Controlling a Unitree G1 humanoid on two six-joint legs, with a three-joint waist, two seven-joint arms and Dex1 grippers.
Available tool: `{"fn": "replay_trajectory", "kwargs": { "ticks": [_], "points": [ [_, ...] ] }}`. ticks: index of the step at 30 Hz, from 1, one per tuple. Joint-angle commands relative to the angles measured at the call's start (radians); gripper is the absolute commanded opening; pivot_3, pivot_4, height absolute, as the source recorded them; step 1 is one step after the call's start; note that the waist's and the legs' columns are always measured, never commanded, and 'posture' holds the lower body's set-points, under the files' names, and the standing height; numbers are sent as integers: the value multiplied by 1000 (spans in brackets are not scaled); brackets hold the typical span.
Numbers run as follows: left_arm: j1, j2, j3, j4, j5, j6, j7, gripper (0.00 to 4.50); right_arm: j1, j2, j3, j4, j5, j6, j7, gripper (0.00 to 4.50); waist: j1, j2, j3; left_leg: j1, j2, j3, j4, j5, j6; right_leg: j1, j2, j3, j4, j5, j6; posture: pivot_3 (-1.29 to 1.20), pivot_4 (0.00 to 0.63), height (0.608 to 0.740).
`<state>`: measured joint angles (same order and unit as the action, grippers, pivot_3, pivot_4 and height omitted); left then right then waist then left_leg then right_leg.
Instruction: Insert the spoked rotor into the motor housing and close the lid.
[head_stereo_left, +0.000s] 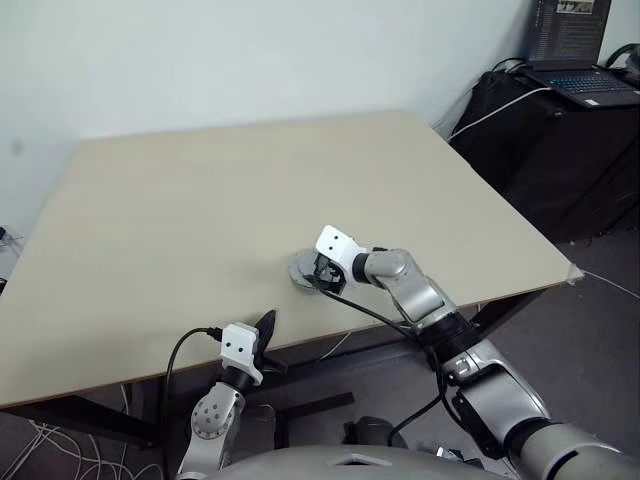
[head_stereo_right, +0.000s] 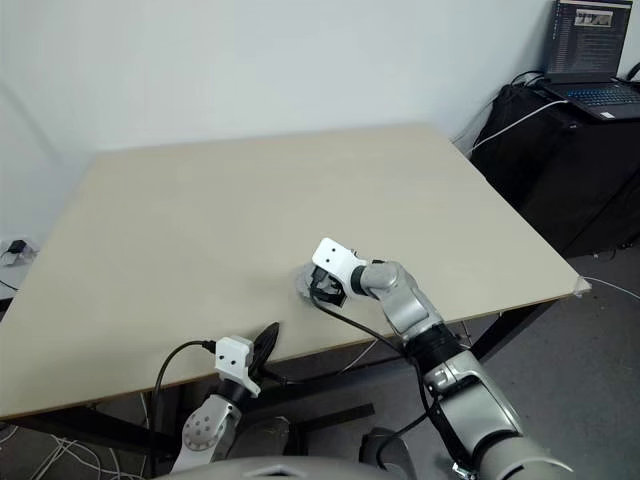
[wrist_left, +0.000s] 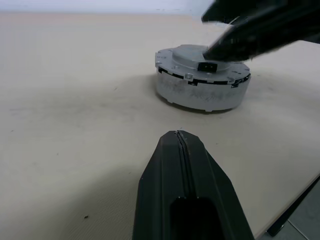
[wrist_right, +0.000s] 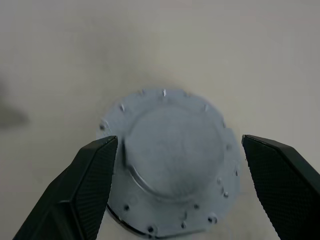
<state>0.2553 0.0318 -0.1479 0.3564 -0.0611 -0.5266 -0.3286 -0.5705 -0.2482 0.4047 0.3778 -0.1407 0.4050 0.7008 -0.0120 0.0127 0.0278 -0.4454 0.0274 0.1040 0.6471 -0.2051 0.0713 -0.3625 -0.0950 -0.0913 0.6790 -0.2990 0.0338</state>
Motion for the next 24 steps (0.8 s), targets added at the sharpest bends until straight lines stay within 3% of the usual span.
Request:
{"fn": "replay_trajectory", "kwargs": {
  "ticks": [1, 12, 17, 24],
  "points": [
    [-12, -8, -2, -5, -6, -8, -3, 0, -57, 14, -11, 55, 10, 11, 29, 4255, -1, 0, 0, 0, 0, 0, 0, 0, 0, 0, 0, 0, 0, 0, 0, 0, 0, 740],
    [-13, -6, 8, -6, -9, -8, 2, 0, -91, 47, -32, 172, 42, -5, 86, 4255, -6, 1, -3, 0, 0, 0, 0, 0, 0, 0, 0, 0, 0, 1, 0, 0, 0, 740],
    [-14, -5, 7, -6, -10, -7, 1, 0, -81, 48, -34, 165, 39, -6, 94, 3182, -8, 2, -4, 0, 0, 0, 0, 0, 0, 0, 0, 0, 0, 1, 0, 0, 0, 740],
    [-14, -7, 5, -5, -9, -7, 1, 0, -75, 45, -36, 153, 46, -11, 109, 3182, -9, 2, -4, 0, 0, 0, 0, 0, 0, 0, 0, 0, 0, 1, 0, 0, 0, 740]
  ]
}}
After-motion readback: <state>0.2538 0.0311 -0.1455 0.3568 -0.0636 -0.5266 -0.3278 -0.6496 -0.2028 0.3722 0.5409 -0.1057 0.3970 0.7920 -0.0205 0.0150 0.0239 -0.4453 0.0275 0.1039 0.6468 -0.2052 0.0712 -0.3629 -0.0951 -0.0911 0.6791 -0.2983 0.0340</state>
